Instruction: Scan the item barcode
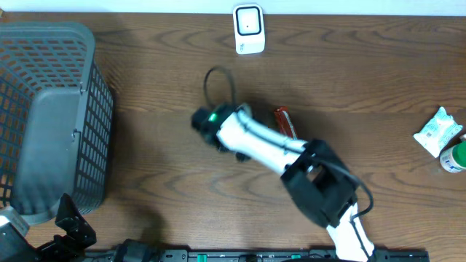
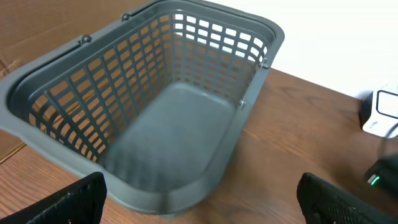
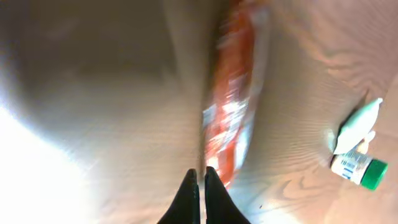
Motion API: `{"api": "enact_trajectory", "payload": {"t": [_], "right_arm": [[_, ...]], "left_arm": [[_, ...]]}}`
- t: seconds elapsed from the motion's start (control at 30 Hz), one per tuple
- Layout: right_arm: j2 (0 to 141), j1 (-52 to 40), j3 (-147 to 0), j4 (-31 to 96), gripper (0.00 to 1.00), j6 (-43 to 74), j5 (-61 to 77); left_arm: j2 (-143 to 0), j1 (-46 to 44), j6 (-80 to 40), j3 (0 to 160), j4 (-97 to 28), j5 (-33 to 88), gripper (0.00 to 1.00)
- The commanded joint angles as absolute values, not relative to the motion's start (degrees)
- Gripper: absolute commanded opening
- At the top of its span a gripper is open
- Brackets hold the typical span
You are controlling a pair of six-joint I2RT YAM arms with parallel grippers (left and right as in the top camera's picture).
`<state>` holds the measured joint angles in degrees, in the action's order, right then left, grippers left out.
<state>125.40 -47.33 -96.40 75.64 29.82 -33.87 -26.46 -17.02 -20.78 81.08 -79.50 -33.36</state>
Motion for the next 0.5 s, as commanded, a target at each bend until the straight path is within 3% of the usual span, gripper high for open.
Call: {"api": "enact_trajectory", "payload": {"t": [0.0,0.2,0.47], "right_arm": [[125.9,-40.8,-99.2,75.0,0.01,31.3,-38.0],[125.9,-32.4,-99.3,72.4,0.01,29.8,-39.5],[125.9,-30.9,-95.8,65.1,0.01,24.6,-31.2]], "left_arm": [[-26.5,-17.0,-20.3,81.4,-79.5,-33.7,0.98],[-26.5,-17.0,-20.3,81.4,-79.5,-33.7,0.98],[-26.5,-17.0,-20.3,81.4,-79.5,-33.7,0.98]]}}
